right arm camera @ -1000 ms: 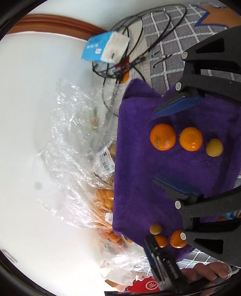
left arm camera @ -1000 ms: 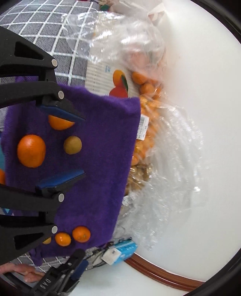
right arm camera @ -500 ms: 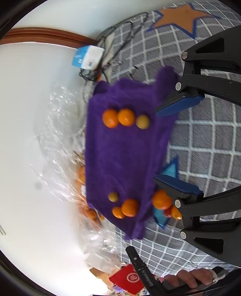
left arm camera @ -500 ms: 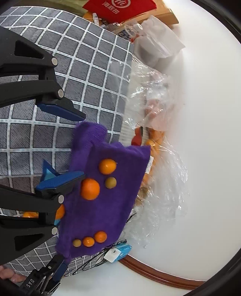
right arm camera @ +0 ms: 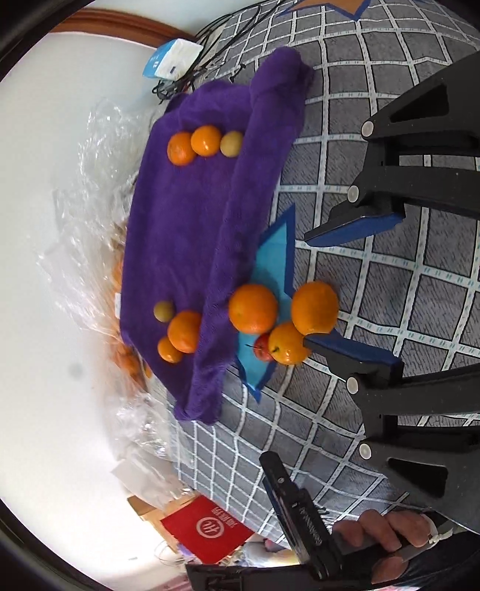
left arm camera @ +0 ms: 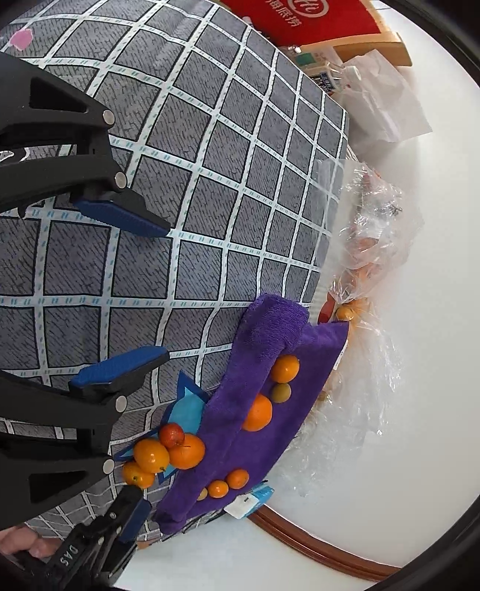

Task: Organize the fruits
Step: 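Move both tools back to the cluster and grasp an orange with the right tool, then lower the left tool toward the small red apple while the right tool holds its orange, then grasp the small red apple with the left tool while the right tool holds its orange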

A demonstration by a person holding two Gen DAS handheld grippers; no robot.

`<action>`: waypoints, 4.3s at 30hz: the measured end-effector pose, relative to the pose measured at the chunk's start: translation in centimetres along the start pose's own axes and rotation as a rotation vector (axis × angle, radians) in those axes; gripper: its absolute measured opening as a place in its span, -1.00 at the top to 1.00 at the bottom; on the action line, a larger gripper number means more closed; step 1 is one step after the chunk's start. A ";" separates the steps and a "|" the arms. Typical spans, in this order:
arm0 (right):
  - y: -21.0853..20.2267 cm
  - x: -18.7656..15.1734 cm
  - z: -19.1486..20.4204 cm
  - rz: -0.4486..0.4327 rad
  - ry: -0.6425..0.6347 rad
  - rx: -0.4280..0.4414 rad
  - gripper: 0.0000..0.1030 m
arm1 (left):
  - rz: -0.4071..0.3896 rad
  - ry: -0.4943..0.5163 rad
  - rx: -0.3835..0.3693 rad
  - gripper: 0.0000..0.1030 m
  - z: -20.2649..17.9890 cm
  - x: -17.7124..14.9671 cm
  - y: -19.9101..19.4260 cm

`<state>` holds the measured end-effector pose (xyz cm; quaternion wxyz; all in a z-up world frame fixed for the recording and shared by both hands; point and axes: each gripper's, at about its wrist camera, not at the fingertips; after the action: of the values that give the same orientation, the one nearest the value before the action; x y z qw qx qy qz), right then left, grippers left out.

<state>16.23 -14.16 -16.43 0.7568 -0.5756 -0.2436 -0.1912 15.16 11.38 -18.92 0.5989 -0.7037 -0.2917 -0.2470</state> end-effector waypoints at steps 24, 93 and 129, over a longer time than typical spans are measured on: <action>1.2 -1.2 -3.0 0.050 0.044 -0.054 0.29 | -0.025 0.003 -0.030 -0.21 -0.3 -0.2 0.0; -1.6 -2.8 -8.9 -0.109 0.178 -0.113 0.23 | 0.116 0.293 -0.020 -0.20 -10.2 2.2 4.5; -1.3 -2.7 -8.9 -0.093 0.182 -0.066 0.23 | -0.042 0.209 -0.186 0.55 -9.6 2.5 3.2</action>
<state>14.60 -23.05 -18.93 0.7469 -0.5684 -0.1939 -0.2853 19.22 1.84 -17.93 0.5530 -0.7203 -0.2181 -0.3575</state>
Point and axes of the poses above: each gripper's, at about its wrist camera, not at the fingertips, and y roughly the way its jaws point, z to its left, x to its top, and after that the axes turned 11 degrees about y, right-handed
